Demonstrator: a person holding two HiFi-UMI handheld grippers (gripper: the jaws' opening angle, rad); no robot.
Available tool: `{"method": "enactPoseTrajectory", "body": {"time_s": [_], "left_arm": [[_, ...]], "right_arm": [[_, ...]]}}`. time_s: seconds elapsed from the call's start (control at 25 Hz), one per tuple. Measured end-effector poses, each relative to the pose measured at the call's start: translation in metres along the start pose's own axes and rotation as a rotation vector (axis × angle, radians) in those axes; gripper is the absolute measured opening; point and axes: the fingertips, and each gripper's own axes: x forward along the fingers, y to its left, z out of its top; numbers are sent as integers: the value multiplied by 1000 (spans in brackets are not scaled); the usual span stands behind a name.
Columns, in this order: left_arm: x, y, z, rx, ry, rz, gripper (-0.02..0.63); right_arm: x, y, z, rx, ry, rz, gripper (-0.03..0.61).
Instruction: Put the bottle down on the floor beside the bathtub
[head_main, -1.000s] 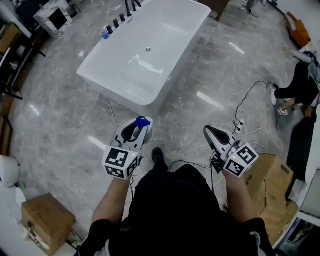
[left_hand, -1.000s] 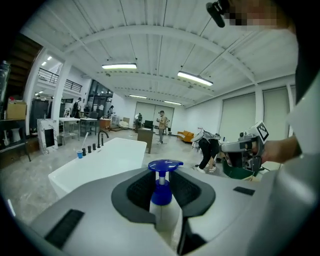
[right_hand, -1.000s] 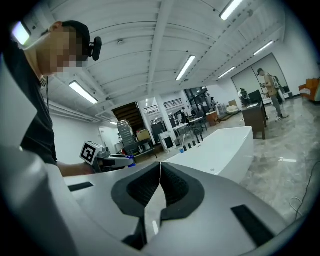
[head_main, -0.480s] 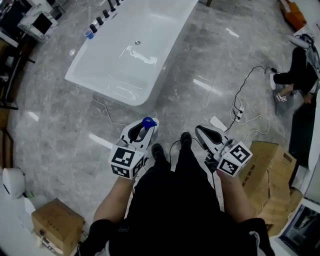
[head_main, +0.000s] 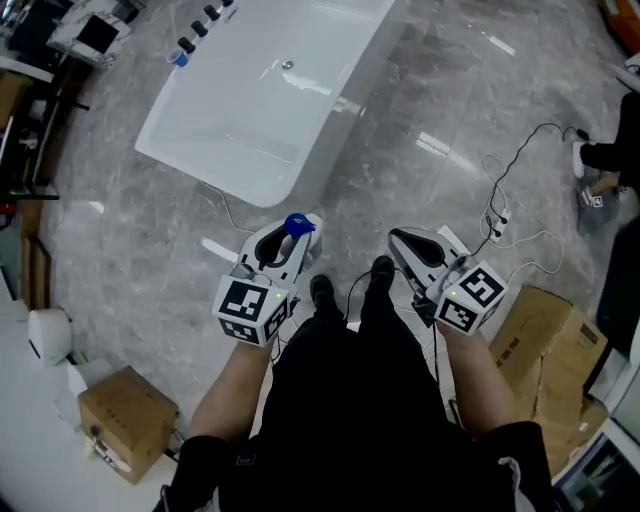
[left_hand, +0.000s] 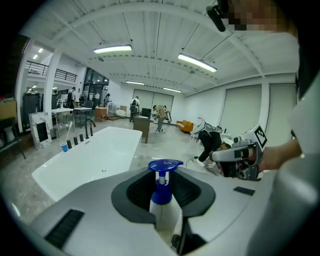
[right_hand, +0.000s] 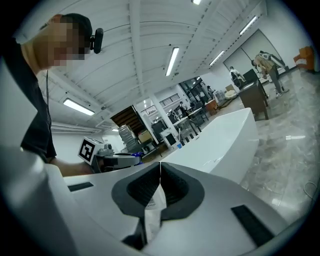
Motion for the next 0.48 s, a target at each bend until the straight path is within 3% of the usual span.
{"method": "enactPoseTrajectory", "body": {"time_s": [0.28,0.48], "left_arm": [[55,2,-5,5,3,59,92],[102,17,-42,-23,18,51,93]], "right_arm": [[0,-70,-7,-35,79,11,28],[15,-114,-41,2,133,-28,28]]}}
